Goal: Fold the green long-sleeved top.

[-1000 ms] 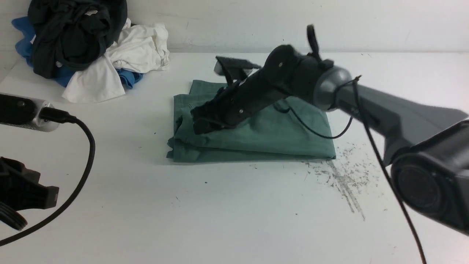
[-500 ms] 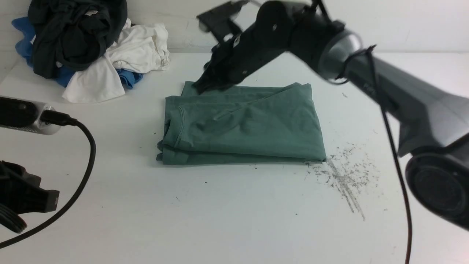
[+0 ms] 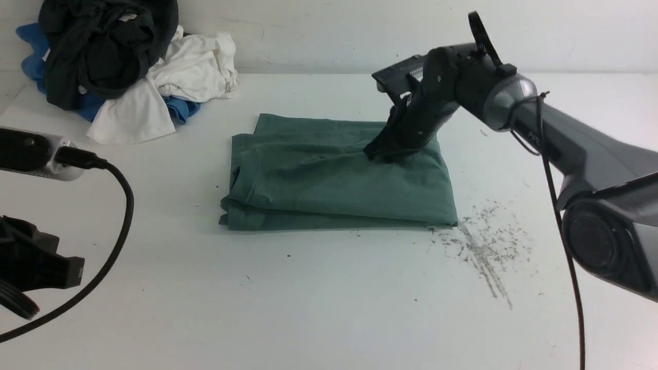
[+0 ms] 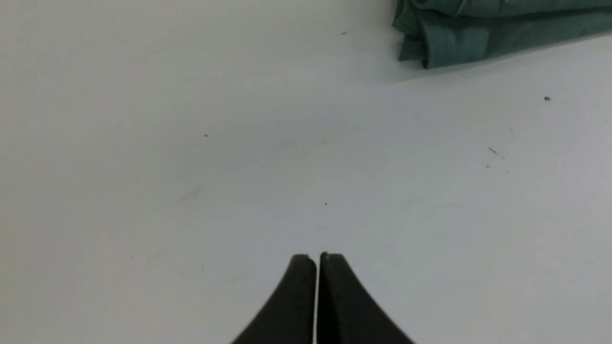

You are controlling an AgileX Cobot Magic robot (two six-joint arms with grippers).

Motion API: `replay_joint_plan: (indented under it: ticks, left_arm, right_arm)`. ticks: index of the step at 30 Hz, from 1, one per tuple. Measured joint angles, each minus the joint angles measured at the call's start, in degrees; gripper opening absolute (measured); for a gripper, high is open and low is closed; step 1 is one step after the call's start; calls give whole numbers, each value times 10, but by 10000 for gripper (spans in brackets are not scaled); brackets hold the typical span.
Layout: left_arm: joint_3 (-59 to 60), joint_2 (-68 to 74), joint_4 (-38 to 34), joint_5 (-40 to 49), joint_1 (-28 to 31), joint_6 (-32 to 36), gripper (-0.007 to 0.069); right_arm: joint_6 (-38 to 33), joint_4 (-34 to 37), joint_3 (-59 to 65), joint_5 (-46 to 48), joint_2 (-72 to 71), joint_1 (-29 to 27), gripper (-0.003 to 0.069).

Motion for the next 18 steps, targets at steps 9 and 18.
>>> replay_joint_plan:
  ticks: [9,18]
  left_arm:
    - [0,28,-87,-92,0,44,-7]
    - [-33,-11,-129,4,0,167,-7]
  right_arm:
    - [-25,66,-42,14,-88,-42,-13]
    - [-46,44,42,84,-206,-108,-13]
